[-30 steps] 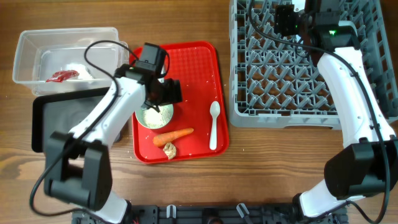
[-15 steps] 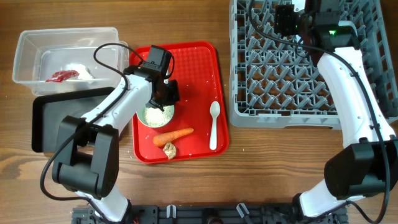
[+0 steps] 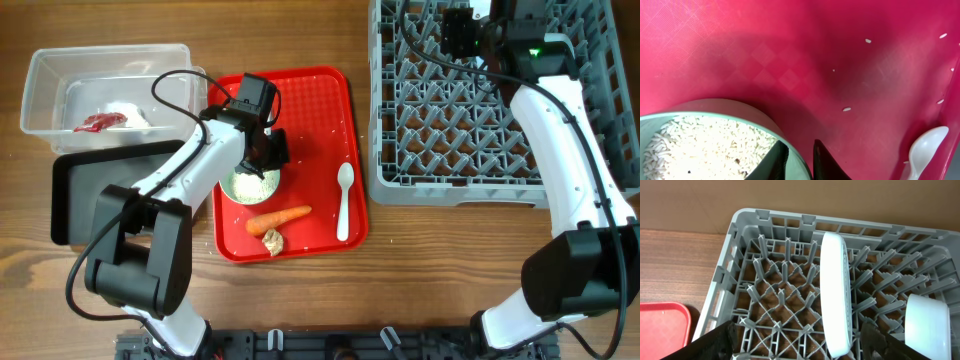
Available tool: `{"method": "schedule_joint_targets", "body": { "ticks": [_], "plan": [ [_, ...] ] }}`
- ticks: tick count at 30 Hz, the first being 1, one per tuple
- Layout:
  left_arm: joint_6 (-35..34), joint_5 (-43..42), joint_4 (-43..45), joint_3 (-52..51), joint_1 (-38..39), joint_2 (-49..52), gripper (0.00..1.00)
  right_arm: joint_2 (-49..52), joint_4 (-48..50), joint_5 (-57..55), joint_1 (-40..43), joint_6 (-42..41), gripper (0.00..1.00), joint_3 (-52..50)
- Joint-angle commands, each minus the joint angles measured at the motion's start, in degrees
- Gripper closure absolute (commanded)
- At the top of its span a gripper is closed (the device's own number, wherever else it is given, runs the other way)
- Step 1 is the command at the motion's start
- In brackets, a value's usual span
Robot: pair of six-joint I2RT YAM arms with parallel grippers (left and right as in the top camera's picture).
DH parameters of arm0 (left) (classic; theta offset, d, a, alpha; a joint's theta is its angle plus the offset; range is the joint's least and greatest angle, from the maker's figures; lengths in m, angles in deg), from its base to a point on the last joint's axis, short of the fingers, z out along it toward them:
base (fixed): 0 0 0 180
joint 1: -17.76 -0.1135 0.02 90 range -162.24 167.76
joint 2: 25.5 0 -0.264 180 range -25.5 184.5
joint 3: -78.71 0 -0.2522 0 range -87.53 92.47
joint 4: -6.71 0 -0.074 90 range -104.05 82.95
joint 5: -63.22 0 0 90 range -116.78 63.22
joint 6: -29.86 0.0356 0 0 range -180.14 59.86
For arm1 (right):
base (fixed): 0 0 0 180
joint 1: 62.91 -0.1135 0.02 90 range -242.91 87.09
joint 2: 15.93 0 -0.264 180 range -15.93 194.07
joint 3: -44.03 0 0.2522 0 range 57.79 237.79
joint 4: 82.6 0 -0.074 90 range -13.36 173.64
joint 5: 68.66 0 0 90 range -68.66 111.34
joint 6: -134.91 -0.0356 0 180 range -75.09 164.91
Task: Sort waste into correct bins and load items into the dishwasher rack
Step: 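Lower the left gripper and grasp the rim of the rice bowl, then carry the rice bowl left and tip the rice onto the black tray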
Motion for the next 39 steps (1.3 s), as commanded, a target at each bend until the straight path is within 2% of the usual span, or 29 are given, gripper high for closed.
{"method": "schedule_joint_targets", "body": {
  "ticks": [1,6,9,15,21,33,39],
  "plan": [
    [0.0,-0.3,0.1,-0.3,0.2,1.4,0.82,-0.6,-0.1,1.2,-0.1,-1.0,0.19,0.3],
    [0.0,-0.3,0.1,-0.3,0.2,3.0,0.85,-0.6,-0.1,1.2,-0.1,-1.0,0.19,0.3],
    [0.0,-0.3,0.2,-0.3,0.2,3.2,0.96,-0.6,-0.1,1.2,-0.1,-1.0,0.19,0.3],
    [0.2,-0.3,-0.5,0.1,-0.6,2.7,0.96,-0.6,-0.1,1.2,-0.1,-1.0,0.19,0.3],
    [0.3,-0.3,-4.8,2.1,-3.2,-1.8,0.96,-0.6,-0.1,1.1,-0.1,-0.9,0.19,0.3],
    [0.5,-0.3,-14.5,2.2,-17.6,-16.0,0.96,-0.6,0.2,1.1,-0.1,-1.0,0.19,0.3],
    [5.1,-1.1,-16.2,2.1,-26.3,-17.5,0.96,-0.6,0.2,1.1,-0.1,-1.0,0.19,0.3]
  ]
}}
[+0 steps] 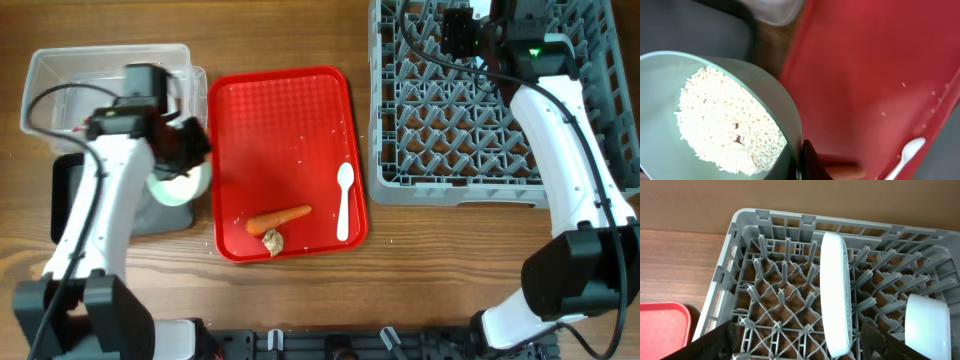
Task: Sort waste into correct bins and load items into the dishwasher rack
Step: 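Carry the rice bowl left and tip the rice onto the black tray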
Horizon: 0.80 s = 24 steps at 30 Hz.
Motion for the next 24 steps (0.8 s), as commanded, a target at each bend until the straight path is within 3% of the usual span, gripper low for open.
{"method": "schedule_joint_targets", "body": {
  "ticks": [1,8,16,21,24],
  "plan": [
    [4.8,-1.2,-0.2,0.5,-5.6,-1.3,0.96,-0.6,0.2,1.1,-0.1,-1.0,0.19,0.3],
    [13.8,-16.4,1.1,0.5,-17.7,-1.1,0.96,-0.6,0.2,1.1,-0.1,-1.0,0.19,0.3],
    [24.9,-43.5,0.5,0.0,-33.6,0.4,0.96,-0.6,0.2,1.2,-0.1,-1.0,0.19,0.3],
    [29.6,-54.7,0.2,-1.8,-40.4,3.2,0.96,-0.6,0.2,1.2,-0.1,-1.0,0.19,0.3],
    [31.3,-57.0,0.2,-2.7,-42.2,5.5,0.96,-0.6,0.2,1.1,-0.1,-1.0,0.19,0.3]
  ]
}}
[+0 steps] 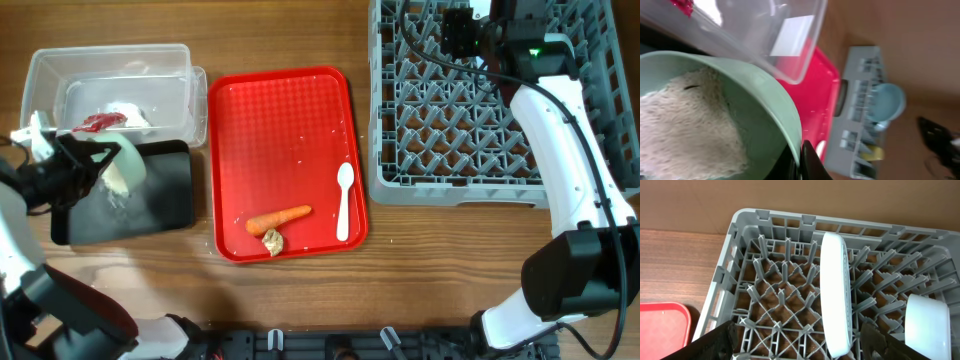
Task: Sort waste into correct bins and load items into the dishwasher rack
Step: 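Carry the rice bowl left and tip the rice onto the black tray, then hold the bowl tilted over the black tray to empty it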
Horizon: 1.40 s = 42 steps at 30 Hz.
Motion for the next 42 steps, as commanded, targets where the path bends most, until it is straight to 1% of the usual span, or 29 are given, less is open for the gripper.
{"method": "schedule_joint_targets", "body": {
  "ticks": [1,4,8,13,16,19,22,42],
  "plan": [
    [6.0,-10.2,-0.1,-1.9,-2.7,4.0,0.96,-0.6,0.2,1.1,-0.1,-1.0,0.20,0.3],
    [6.5,-11.0,0.2,-2.1,-3.1,6.8,0.96,-0.6,0.2,1.2,-0.1,-1.0,0.19,0.3],
    [9.4,-16.7,0.1,-2.1,-3.2,10.5,0.96,-0.6,0.2,1.1,-0.1,-1.0,0.19,0.3],
    [9.4,-22.4,-0.9,-2.1,-3.2,14.0,0.96,-0.6,0.2,1.1,-0.1,-1.0,0.19,0.3],
    [9.4,-24.1,-1.9,-2.1,-3.2,14.9,0.96,-0.6,0.2,1.1,-0.1,-1.0,0.19,0.3],
    [9.1,-24.3,-2.3,-2.1,-3.2,15.0,0.96,-0.6,0.2,1.1,-0.1,-1.0,0.19,0.3],
    [6.1,-24.3,-2.4,-2.1,-3.2,15.1,0.96,-0.6,0.2,1.1,-0.1,-1.0,0.19,0.3],
    [6.1,-24.5,-2.3,-2.1,-3.2,15.1,0.96,-0.6,0.2,1.1,-0.1,-0.9,0.19,0.3]
  ]
}}
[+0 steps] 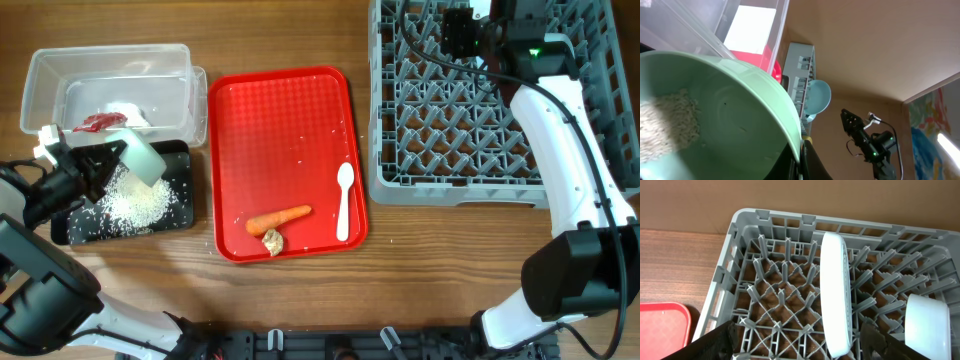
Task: Sort waste into correct bins and load items into the dishwasher rack
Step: 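Hold the bowl tilted over the black tray to empty it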
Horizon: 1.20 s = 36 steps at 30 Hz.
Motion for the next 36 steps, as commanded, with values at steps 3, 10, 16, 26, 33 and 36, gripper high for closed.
{"method": "schedule_joint_targets", "body": {
  "ticks": [3,10,16,26,33,36],
  "plan": [
    [-1.5,-0.2,1.7,-0.3,-0.3,0.4,0.96,-0.6,0.2,1.1,-0.1,-0.9,0.20,0.3],
    [-5.7,6.4,7.5,-0.3,-0.3,0.4,0.96,-0.6,0.2,1.1,-0.1,-0.9,0.19,0.3],
    [-1.0,-8.9,1.0,-0.3,-0.3,0.4,0.96,-0.6,0.1,1.1,-0.1,-0.9,0.20,0.3],
    [-5.0,-4.4,4.6,-0.3,-1.2,0.4,0.96,-0.6,0.0,1.1,-0.1,-0.9,0.19,0.3],
    [-5.7,-3.3,4.3,-0.3,-1.3,0.4,0.96,-0.6,-0.2,1.1,-0.1,-0.9,0.19,0.3],
    [-5.7,-0.7,3.7,-0.3,-1.3,0.4,0.96,-0.6,-0.2,1.1,-0.1,-0.9,0.19,0.3]
  ]
}}
